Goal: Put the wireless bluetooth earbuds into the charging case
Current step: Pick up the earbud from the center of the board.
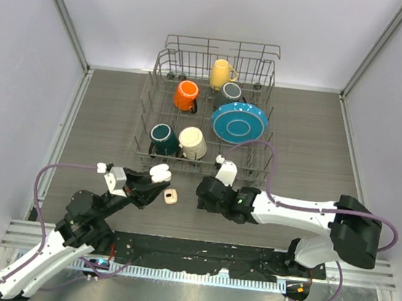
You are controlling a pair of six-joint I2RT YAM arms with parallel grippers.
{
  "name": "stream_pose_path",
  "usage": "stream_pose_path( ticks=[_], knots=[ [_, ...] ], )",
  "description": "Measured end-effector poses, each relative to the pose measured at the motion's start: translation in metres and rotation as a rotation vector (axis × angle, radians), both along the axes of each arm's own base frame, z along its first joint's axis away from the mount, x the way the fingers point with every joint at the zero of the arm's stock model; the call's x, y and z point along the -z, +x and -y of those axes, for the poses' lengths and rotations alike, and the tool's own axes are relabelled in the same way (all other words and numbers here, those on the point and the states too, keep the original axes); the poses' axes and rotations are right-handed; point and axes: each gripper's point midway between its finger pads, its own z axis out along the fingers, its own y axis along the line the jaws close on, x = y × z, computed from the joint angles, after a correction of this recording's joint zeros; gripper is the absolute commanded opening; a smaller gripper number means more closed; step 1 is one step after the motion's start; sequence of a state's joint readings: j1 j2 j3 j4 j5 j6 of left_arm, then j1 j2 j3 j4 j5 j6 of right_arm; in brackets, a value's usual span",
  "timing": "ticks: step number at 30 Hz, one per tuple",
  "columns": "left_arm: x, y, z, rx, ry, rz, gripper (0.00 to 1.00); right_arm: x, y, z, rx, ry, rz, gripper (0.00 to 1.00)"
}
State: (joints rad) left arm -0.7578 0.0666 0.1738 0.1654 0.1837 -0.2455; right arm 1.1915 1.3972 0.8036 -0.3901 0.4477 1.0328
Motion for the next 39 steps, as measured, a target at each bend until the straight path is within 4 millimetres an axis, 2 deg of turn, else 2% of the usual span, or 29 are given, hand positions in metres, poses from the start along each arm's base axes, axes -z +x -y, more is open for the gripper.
stream_pose_path(
  ticks=[10,39],
  knots=[
    [-0.004,-0.002,-0.002,-0.001,-0.013,0.013,0.00,0.013,0.012,-0.014,0.009,-0.049,0.015,0.48],
    [-0.003,-0.002,-0.002,-0.001,-0.012,0.011,0.00,0.022,0.037,-0.030,0.025,-0.071,0.061,0.40]
  ],
)
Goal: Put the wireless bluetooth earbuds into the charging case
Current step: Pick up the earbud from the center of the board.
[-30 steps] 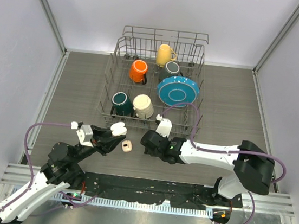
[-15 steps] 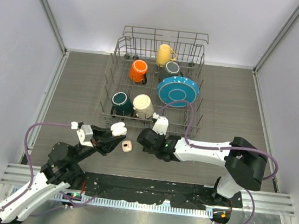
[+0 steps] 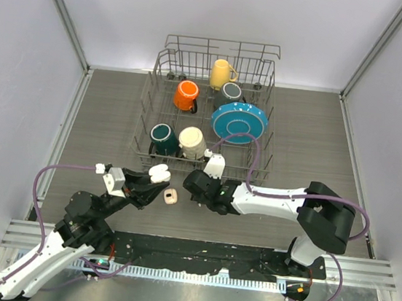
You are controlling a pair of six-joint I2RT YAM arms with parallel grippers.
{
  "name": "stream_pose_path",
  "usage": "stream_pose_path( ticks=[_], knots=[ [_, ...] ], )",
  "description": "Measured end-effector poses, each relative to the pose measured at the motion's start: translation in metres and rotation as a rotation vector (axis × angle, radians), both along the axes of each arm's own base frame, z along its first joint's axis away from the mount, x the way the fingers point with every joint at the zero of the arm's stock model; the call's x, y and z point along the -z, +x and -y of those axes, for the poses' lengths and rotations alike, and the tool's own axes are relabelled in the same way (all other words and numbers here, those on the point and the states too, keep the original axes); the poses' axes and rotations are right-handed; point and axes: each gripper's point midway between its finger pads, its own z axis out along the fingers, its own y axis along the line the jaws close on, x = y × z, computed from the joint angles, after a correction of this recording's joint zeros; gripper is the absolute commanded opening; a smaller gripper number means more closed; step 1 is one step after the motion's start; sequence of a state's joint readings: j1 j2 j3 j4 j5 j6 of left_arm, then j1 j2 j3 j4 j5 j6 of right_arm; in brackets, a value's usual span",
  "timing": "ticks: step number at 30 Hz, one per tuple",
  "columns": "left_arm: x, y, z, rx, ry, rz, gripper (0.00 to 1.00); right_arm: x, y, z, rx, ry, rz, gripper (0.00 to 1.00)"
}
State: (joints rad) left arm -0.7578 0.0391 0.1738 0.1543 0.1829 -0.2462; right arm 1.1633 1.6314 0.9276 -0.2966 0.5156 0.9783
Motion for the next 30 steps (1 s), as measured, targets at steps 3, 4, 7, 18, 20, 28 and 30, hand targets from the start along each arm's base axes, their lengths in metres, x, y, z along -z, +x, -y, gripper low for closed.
stream_pose_path(
  ticks=[3,4,7,18,20,28,30],
  knots=[
    [0.000,0.000,0.000,0.000,0.001,-0.001,0.00,0.000,0.000,-0.001,-0.002,0.004,0.002,0.40],
    [0.000,0.000,0.000,0.000,0.001,-0.001,0.00,-0.001,0.000,-0.001,-0.004,0.005,0.003,0.40],
    [0.000,0.000,0.000,0.000,0.001,-0.001,0.00,-0.003,-0.004,0.000,-0.016,0.009,0.006,0.41],
    [0.000,0.000,0.000,0.000,0.000,-0.001,0.00,-0.034,-0.017,-0.002,-0.064,0.037,0.080,0.41],
    [0.000,0.000,0.000,0.001,-0.001,-0.004,0.00,-0.029,-0.018,0.003,-0.060,0.009,0.076,0.41],
    [0.000,0.000,0.000,0.001,-0.001,-0.003,0.00,-0.008,-0.031,0.001,-0.088,-0.067,0.082,0.41],
    [0.000,0.000,0.000,0.001,-0.001,-0.003,0.00,-0.007,-0.034,0.001,-0.095,-0.083,0.099,0.41]
  ],
)
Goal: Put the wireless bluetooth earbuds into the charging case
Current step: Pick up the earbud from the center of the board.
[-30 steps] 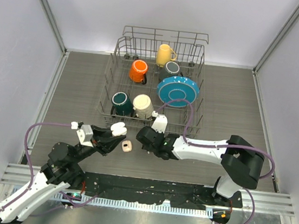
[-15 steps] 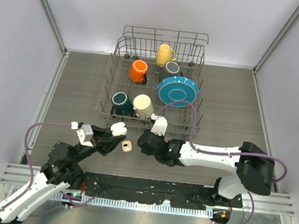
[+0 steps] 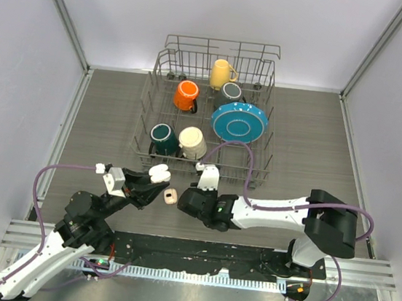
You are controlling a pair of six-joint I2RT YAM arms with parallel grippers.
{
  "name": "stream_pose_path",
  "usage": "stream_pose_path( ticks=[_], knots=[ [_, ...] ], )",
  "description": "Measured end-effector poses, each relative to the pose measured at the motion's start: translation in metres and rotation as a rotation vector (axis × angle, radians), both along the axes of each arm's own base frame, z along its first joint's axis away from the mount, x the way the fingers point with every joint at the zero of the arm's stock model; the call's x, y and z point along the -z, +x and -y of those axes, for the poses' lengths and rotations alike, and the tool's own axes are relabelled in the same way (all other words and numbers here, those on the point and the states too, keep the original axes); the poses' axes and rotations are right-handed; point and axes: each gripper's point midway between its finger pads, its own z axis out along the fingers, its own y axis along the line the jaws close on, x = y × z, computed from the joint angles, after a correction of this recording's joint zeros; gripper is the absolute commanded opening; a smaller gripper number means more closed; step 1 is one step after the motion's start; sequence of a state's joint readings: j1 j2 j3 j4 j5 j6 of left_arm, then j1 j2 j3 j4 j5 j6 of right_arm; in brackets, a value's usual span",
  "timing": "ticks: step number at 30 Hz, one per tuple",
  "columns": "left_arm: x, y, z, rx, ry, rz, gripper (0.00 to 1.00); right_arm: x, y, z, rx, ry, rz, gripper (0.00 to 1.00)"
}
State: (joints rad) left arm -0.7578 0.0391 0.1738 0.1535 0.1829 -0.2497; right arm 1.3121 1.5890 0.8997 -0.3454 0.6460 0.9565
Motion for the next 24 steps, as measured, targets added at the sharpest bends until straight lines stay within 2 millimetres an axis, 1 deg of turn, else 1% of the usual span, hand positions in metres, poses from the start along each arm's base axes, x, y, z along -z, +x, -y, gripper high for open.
stream_pose_path(
  ticks=[9,11,17,24],
  knots=[
    [0.000,0.000,0.000,0.000,0.000,0.000,0.00,-0.006,0.004,-0.001,0.014,-0.011,0.054,0.41],
    [0.000,0.000,0.000,0.000,0.000,0.000,0.00,-0.004,0.005,-0.002,0.018,-0.018,0.055,0.41],
    [0.000,0.000,0.000,0.000,0.000,0.000,0.00,0.011,0.011,0.003,0.036,-0.058,0.040,0.41],
    [0.000,0.000,0.000,0.000,-0.001,0.001,0.00,0.010,0.018,0.002,0.051,-0.042,0.036,0.41]
  ],
)
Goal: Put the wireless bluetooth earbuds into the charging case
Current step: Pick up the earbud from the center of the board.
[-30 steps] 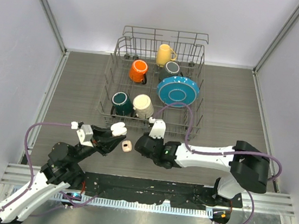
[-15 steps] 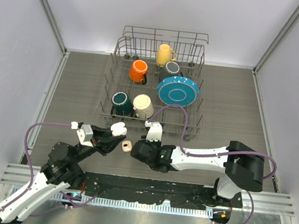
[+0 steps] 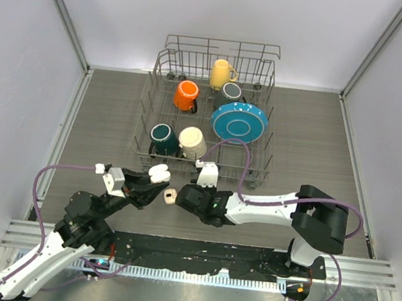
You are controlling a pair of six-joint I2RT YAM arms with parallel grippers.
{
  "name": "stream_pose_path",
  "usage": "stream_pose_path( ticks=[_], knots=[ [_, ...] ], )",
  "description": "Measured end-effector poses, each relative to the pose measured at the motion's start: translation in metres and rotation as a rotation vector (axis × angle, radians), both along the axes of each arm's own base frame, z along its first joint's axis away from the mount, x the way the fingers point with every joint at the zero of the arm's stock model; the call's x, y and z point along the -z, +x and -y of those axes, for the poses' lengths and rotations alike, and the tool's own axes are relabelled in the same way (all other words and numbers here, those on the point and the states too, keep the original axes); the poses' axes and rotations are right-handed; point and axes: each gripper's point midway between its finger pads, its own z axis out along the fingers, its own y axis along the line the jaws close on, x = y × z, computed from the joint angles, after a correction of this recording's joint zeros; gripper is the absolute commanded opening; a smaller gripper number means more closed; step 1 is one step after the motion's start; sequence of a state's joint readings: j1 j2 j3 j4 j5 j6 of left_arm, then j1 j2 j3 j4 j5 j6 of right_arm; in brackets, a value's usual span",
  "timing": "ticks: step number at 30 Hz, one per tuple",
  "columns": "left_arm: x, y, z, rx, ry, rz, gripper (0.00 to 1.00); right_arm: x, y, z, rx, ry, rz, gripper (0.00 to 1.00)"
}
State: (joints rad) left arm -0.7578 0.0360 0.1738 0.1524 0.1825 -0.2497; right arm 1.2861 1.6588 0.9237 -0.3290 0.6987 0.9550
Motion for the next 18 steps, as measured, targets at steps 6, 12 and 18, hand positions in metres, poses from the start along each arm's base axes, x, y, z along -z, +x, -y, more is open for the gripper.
stream_pose_path(
  ticks=[6,12,18],
  knots=[
    [0.000,0.000,0.000,0.000,-0.001,0.001,0.00,0.010,0.003,0.000,0.007,-0.005,-0.026,0.41],
    [0.000,0.000,0.000,0.000,-0.001,0.001,0.00,0.019,0.002,0.001,0.004,-0.020,-0.046,0.40],
    [0.000,0.000,0.000,0.000,-0.001,0.001,0.00,0.023,0.000,0.001,-0.003,-0.023,-0.062,0.37]
  ],
)
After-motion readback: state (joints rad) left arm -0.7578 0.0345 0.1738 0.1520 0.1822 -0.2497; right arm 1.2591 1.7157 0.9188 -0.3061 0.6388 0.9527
